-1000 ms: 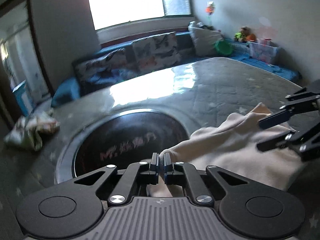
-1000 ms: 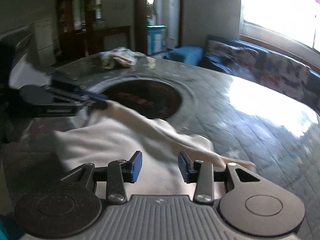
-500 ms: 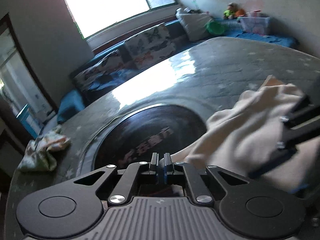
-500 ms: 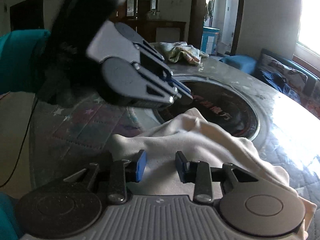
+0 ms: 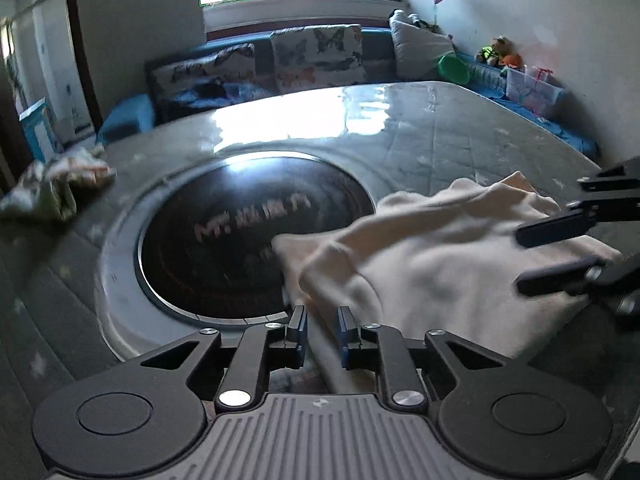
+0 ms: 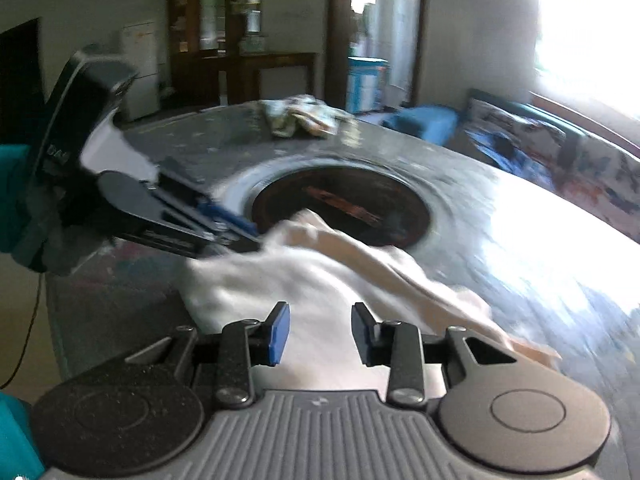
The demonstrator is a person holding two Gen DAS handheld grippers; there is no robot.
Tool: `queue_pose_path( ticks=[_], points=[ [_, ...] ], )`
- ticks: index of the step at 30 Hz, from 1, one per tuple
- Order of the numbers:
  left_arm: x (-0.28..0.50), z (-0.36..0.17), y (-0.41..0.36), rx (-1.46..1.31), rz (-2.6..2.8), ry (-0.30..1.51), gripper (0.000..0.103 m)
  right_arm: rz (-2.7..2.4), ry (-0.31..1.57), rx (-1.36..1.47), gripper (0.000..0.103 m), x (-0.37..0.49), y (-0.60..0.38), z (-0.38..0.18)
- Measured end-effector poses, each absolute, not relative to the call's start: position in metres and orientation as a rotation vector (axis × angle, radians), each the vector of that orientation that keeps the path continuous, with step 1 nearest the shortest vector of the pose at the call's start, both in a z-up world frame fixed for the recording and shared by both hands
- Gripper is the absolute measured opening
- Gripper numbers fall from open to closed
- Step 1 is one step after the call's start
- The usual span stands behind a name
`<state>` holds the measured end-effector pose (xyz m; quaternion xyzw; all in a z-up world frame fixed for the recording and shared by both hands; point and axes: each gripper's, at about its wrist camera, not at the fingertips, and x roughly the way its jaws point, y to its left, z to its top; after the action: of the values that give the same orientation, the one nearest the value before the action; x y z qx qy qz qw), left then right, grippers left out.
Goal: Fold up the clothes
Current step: 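Lower the hem onto the collar and open both grippers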
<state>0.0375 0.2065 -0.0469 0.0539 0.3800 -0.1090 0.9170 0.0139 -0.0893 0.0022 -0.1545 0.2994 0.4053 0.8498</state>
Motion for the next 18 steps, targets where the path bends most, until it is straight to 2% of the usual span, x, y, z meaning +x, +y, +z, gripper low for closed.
queue_pose_path(
  ticks=[3, 6, 8, 10, 14, 16, 18],
  points=[
    [0.035, -0.045, 0.203, 0.139, -0.188, 0.76, 0.03, 0.768, 0.659, -0.28, 0.034, 0.015, -0.121, 0.002],
    [0.033, -0.039, 0.198, 0.138, -0.192, 0.739, 0.032, 0.682, 0.698, -0.238, 0.034, 0.02, -0.151, -0.002],
    [0.03, -0.034, 0.191, 0.14, -0.204, 0.718, 0.038, 0.631, 0.722, -0.201, 0.034, 0.026, -0.167, -0.005],
    [0.027, -0.028, 0.184, 0.143, -0.217, 0.697, 0.052, 0.593, 0.729, -0.157, 0.034, 0.031, -0.18, -0.006],
    [0.019, -0.025, 0.157, 0.145, -0.3, 0.662, 0.063, 0.526, 0.722, -0.079, 0.033, 0.044, -0.201, -0.006],
    [0.016, -0.027, 0.143, 0.143, -0.329, 0.661, 0.075, 0.511, 0.729, -0.06, 0.031, 0.051, -0.207, -0.008],
    [0.014, -0.029, 0.134, 0.142, -0.352, 0.661, 0.082, 0.503, 0.736, -0.057, 0.027, 0.057, -0.208, -0.012]
  ],
)
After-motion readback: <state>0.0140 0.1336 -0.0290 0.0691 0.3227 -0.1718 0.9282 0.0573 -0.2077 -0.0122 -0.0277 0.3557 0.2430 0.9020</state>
